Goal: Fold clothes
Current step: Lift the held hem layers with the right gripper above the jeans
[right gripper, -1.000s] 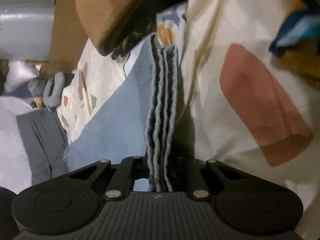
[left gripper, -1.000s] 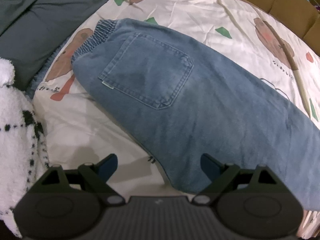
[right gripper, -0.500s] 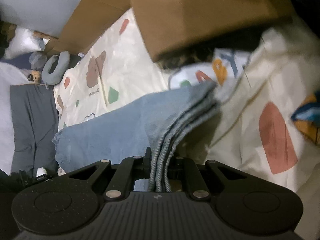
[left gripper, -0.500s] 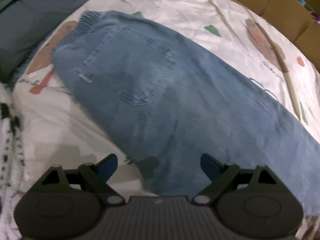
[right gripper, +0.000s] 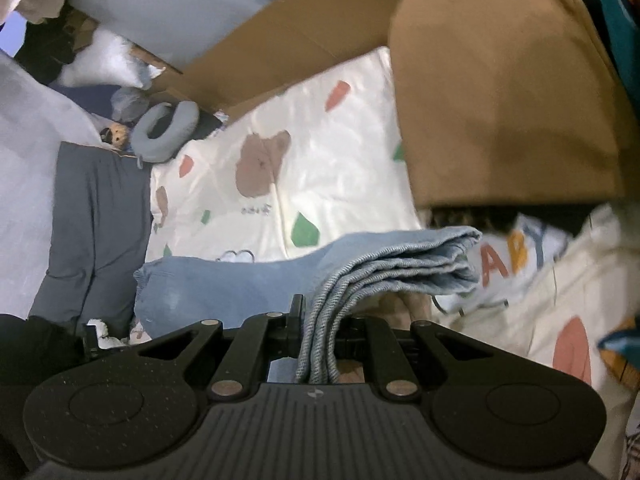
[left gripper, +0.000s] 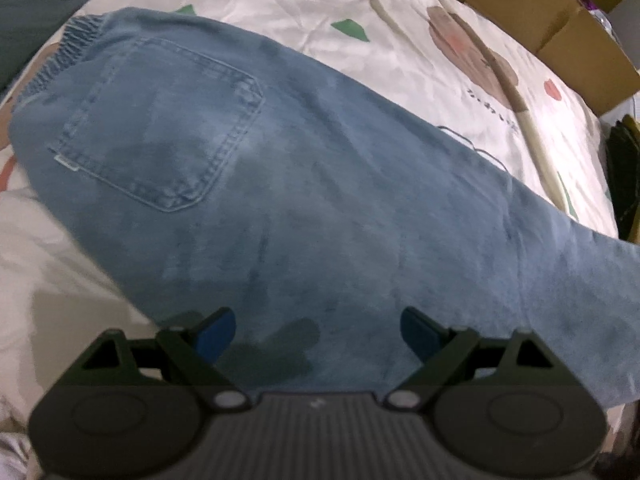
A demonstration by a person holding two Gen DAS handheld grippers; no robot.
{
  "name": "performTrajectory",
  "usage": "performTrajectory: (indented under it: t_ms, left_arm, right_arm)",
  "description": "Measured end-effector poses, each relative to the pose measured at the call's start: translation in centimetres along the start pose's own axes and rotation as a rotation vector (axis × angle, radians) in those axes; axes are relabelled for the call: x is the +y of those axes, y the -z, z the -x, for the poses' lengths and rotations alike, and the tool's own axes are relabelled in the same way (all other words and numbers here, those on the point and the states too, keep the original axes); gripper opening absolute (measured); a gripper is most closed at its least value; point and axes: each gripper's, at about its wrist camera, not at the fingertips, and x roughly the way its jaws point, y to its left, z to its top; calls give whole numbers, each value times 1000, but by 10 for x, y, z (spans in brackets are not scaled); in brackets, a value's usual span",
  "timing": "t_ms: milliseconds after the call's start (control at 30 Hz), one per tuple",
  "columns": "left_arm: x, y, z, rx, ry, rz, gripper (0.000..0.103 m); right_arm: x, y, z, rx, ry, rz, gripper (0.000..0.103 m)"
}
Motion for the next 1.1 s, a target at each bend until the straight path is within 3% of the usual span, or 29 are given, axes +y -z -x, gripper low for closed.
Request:
performTrajectory:
  t_ms: [633,1100]
  left_arm:
    - [-33,-16,-31,20,149,-54,91]
    - [-79,-29,-62,17,269,-127,87]
  right_arm:
    - [109,-91,58,-119,30,238,8]
    - [102,-132,62,-120,153,227,8]
